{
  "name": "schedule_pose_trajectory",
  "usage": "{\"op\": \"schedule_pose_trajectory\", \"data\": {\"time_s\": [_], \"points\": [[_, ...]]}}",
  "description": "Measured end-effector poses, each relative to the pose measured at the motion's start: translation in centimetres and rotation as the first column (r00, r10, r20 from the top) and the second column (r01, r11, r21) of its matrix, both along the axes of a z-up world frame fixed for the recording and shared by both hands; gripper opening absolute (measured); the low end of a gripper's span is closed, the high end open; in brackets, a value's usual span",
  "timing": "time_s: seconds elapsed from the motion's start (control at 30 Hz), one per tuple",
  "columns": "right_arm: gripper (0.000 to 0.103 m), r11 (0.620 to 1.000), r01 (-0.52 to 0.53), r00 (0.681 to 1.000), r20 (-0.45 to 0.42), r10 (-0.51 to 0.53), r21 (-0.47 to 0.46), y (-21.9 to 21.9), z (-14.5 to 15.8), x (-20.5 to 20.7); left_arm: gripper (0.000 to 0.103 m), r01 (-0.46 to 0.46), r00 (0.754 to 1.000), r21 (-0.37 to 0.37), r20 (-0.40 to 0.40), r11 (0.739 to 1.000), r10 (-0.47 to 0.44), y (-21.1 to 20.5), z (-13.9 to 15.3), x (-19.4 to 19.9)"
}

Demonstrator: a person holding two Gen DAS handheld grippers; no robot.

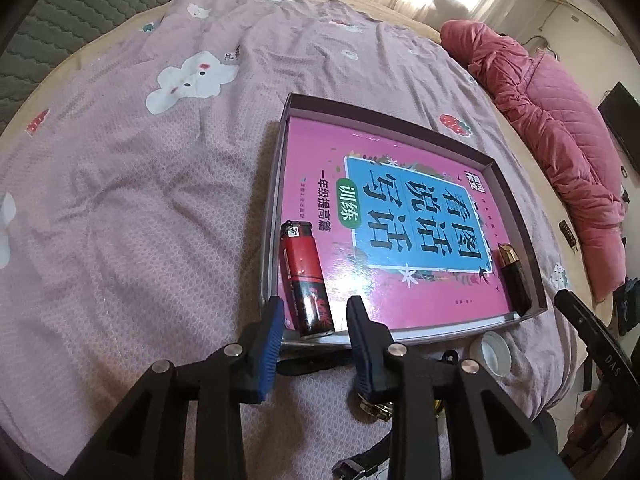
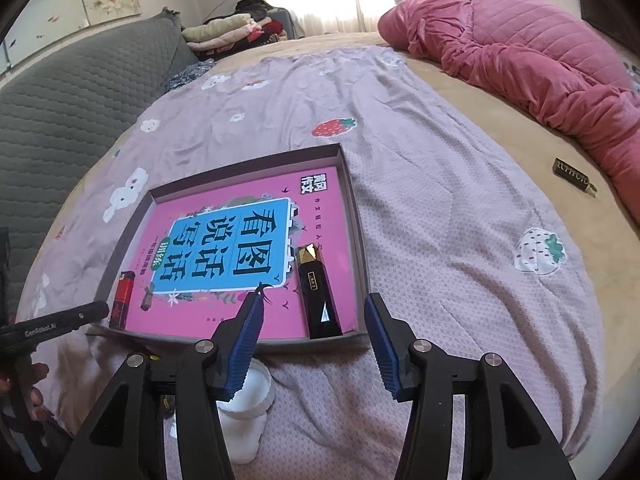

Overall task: Organize rigid objects
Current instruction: 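Withdraw both open tools from the tray back toward the remaining objects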

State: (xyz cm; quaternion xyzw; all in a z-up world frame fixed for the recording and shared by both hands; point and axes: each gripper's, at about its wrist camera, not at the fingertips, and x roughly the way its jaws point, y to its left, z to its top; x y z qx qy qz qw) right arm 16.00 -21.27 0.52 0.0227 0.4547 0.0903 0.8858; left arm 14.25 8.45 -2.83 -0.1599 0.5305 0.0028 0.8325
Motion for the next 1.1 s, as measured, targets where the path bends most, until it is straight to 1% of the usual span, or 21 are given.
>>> {"op": "schedule_pose_trajectory", "data": {"time_s": [0.23,0.33,0.4,0.6,0.77,0.9,1.1], "points": [[0.054,1.0,0.006,1.0,0.018,-0.006,0.005,-0.2,1.0,-0.4,0.033,0.007,0.999,-0.009,0.043,1.0,-0.007,-0.2,1.8,-0.7],[0.055,1.0,0.007,1.0,0.028,-0.007,0.01,-0.2,1.6,-0.6,0.037,0.015,0.997,-0.009,0.071,1.0,-0.014,-0.4,3.0,-1.1],[0.056,1.0,0.003,0.999,0.037,-0.003,0.013,-0.1,2.1,-0.8,0.043,0.021,0.996,-0.007,0.088,1.0,-0.02,-0.5,3.9,-1.4],[0.061,1.0,-0.006,0.998,0.066,0.005,0.015,0.1,3.4,-1.5,0.046,0.035,0.99,-0.003,0.134,0.999,-0.034,-1.1,5.8,-2.2],[0.063,1.0,-0.013,0.996,0.087,0.012,0.018,0.4,4.2,-2.2,0.052,0.051,0.987,0.012,0.152,0.999,-0.053,-1.8,6.5,-2.9],[0.068,1.0,-0.026,0.995,0.099,0.025,0.006,0.7,4.6,-2.9,0.053,0.057,0.987,0.022,0.151,0.998,-0.06,-2.4,6.5,-3.6],[0.071,0.999,-0.034,0.993,0.117,0.034,-0.004,1.0,5.0,-3.7,0.053,0.07,0.985,0.036,0.157,0.997,-0.075,-3.1,6.4,-4.7]]}}
